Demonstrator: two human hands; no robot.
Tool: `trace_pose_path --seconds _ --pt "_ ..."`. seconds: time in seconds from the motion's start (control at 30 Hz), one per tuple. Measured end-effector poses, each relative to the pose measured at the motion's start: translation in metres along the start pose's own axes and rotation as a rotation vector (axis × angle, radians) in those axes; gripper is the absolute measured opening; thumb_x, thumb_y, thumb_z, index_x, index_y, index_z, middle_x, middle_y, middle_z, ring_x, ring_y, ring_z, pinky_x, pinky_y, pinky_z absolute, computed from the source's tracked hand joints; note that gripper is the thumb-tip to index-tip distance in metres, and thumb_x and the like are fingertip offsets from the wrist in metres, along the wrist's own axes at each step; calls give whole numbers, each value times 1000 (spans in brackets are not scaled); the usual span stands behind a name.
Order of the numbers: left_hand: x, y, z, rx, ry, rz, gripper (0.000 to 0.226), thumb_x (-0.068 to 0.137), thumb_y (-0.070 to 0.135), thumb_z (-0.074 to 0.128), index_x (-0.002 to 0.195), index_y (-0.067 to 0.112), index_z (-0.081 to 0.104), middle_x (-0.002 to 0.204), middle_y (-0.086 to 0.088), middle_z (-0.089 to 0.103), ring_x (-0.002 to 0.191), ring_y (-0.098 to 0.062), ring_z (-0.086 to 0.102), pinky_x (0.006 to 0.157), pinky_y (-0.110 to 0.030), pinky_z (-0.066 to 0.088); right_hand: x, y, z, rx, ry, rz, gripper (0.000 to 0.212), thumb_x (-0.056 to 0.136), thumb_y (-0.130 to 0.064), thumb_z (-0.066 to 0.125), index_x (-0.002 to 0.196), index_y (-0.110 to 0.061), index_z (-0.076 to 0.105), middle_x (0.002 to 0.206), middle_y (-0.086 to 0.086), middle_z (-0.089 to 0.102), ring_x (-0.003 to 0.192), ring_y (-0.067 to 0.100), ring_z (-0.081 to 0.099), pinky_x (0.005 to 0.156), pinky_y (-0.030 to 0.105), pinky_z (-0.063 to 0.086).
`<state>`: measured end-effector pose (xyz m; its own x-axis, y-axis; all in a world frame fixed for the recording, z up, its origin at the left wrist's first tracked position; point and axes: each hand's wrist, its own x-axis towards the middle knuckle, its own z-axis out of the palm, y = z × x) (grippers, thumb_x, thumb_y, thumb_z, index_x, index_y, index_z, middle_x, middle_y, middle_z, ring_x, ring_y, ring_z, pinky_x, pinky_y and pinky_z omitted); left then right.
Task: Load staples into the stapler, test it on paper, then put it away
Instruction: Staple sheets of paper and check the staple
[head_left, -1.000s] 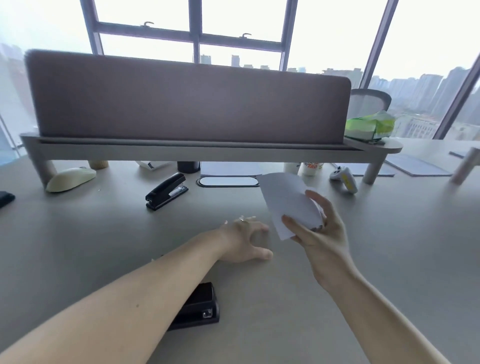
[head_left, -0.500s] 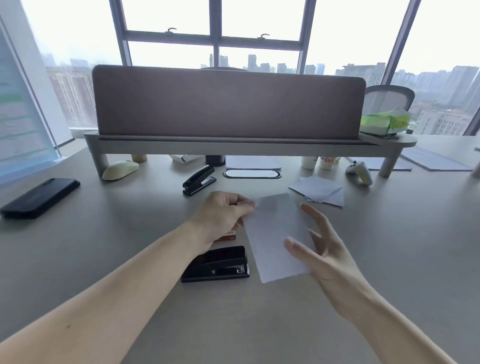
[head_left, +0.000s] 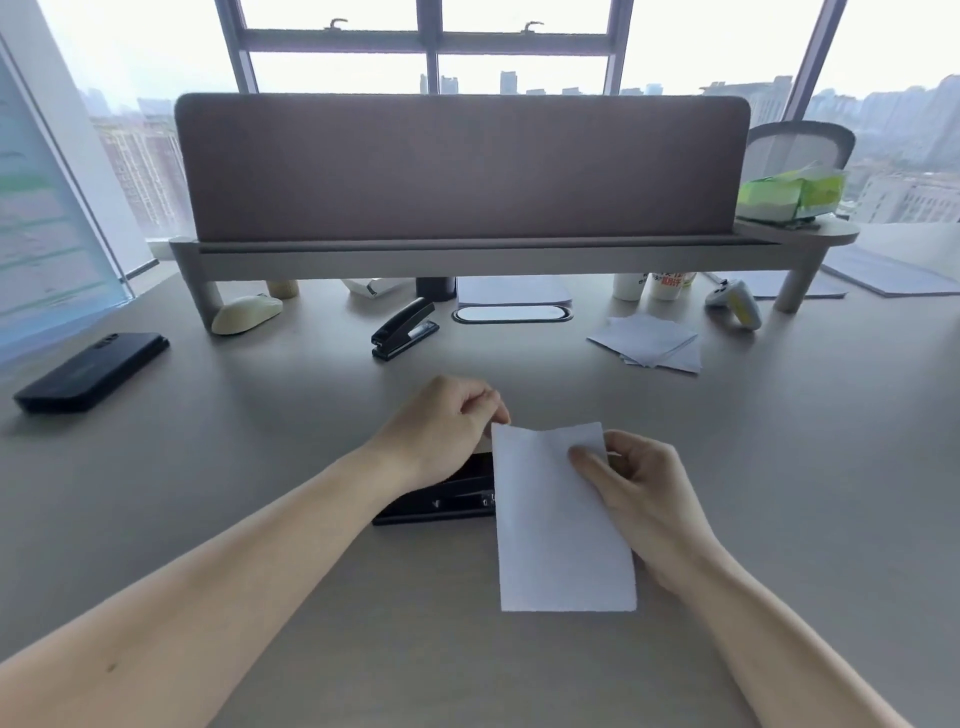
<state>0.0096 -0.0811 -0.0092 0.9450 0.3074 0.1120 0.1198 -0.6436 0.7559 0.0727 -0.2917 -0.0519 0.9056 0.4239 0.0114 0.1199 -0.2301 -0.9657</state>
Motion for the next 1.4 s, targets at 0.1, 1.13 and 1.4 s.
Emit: trace_pose_path --seconds 0.1,1.13,1.4 --pt "-2 -6 8 221 -36 46 43 108 31 46 76 7 62 56 9 48 52 -8 42 59 -27 36 1 5 -5 -33 10 -24 25 89 -33 63 89 -13 78 89 25 78 69 46 70 63 42 50" --pt "26 8 23 324 -13 -9 31 100 14 41 91 9 69 77 5 64 76 -22 59 63 -26 43 -4 8 11 -394 152 -118 33 87 -22 65 67 3 57 59 17 61 52 16 42 49 27 32" --pt "23 0 29 315 54 -2 36 99 21 39 82 3 67 73 -10 68 70 -33 62 69 -37 54 -3 10 10 -404 147 -114 32 87 -23 65 69 3 61 61 17 63 53 17 43 51 28 33"
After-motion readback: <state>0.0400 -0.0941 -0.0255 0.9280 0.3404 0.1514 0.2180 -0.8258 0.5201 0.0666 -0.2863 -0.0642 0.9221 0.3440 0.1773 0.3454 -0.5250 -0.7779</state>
